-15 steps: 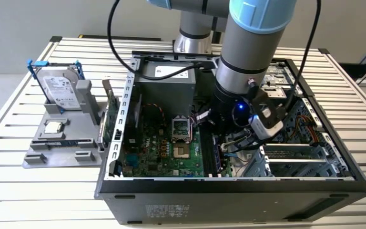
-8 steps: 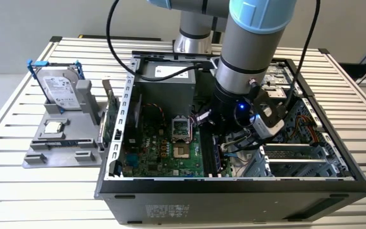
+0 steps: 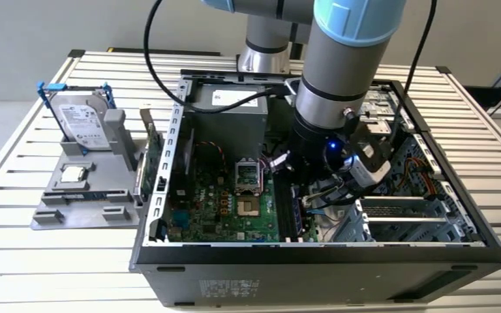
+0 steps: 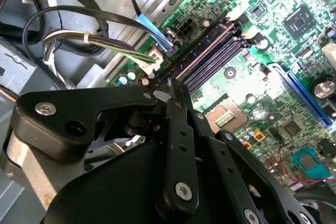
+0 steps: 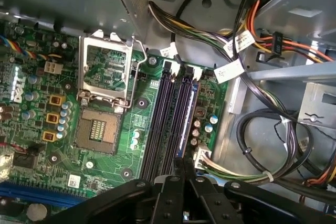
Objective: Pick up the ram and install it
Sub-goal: 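Insert the ram into the slot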
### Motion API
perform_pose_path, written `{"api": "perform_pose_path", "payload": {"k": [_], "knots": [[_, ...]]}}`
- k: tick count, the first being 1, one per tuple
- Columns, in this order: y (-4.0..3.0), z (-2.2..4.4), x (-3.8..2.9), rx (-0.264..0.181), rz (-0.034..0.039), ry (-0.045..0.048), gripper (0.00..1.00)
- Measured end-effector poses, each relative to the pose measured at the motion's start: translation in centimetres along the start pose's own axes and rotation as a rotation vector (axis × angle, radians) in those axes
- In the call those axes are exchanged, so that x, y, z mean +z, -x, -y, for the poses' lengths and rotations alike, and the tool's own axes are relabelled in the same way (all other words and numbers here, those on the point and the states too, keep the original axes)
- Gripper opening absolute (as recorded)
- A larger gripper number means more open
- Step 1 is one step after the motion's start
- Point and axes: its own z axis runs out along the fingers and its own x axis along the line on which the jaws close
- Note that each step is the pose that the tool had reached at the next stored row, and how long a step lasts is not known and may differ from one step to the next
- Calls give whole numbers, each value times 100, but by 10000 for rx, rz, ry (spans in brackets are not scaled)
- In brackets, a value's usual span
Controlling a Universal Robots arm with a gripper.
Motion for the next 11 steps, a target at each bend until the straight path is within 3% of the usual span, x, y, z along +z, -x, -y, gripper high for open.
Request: {"api": "perform_pose_path", "payload": {"k": [9, 11], "knots": [[0, 0, 0, -774, 13, 22, 0], [0, 0, 0, -1233, 19, 34, 0]]}}
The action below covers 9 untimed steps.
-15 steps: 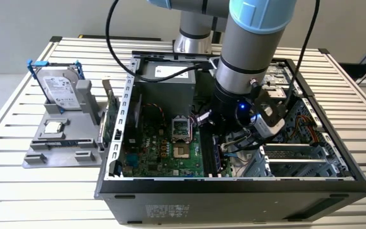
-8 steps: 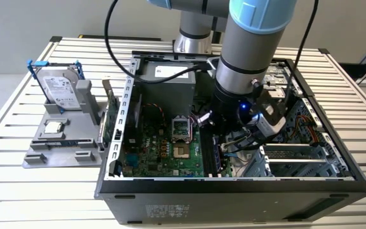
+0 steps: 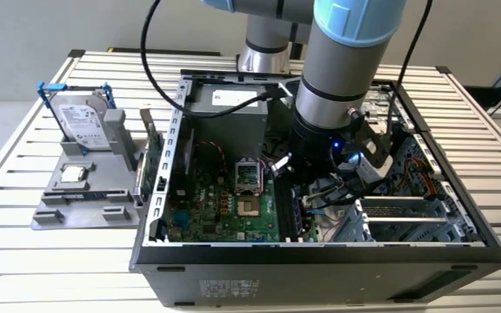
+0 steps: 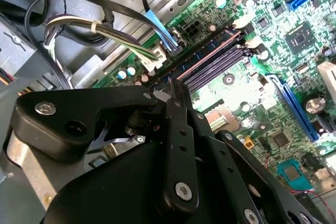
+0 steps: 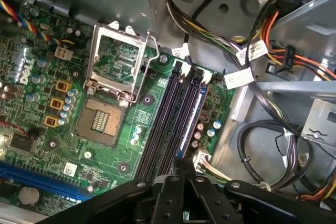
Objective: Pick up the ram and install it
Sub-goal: 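Insert the ram into the slot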
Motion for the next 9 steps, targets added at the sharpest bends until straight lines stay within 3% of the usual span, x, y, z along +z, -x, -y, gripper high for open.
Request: {"api": "perform_pose_path", "payload": {"k": [9], "knots": [[0, 0, 0, -895, 14, 25, 0]]}}
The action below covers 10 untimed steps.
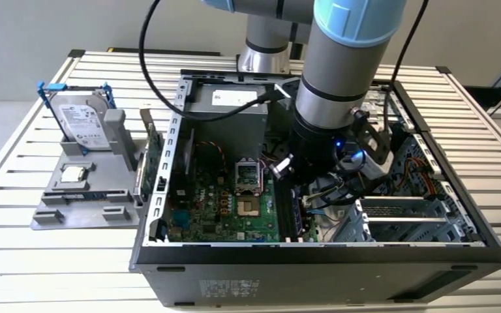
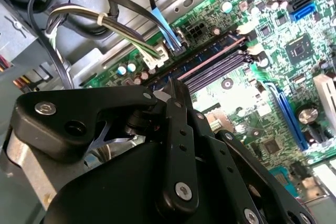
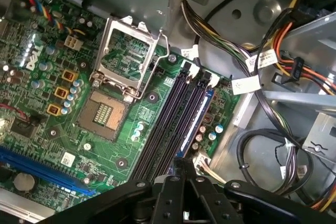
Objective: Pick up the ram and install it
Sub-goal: 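Insert the ram into the slot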
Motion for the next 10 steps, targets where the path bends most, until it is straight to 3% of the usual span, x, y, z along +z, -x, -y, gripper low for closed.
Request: {"api": "perform_pose_path", "payload": {"k": [10], "knots": [[0, 0, 1, -960, 15, 27, 0]]}}
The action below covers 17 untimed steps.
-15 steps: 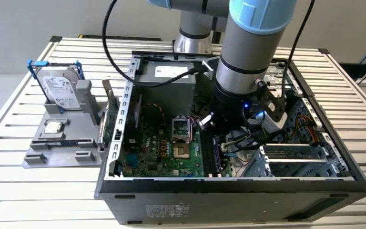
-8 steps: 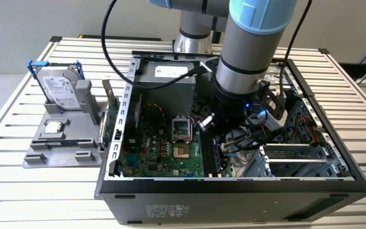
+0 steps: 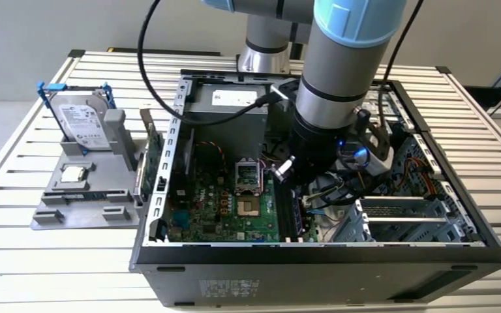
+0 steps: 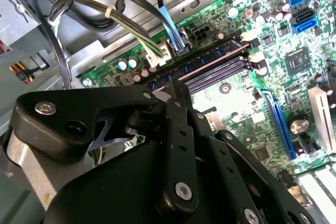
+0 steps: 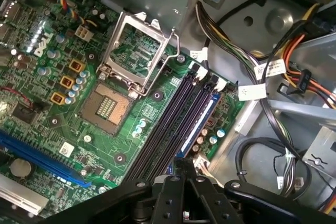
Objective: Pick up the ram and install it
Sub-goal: 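Insert the ram into the slot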
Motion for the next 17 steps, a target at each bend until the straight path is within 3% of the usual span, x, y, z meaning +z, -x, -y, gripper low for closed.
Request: {"api": "perform_pose_path", "payload": {"k": [17], "knots": [[4, -6, 0, -1873, 29, 52, 0]]}}
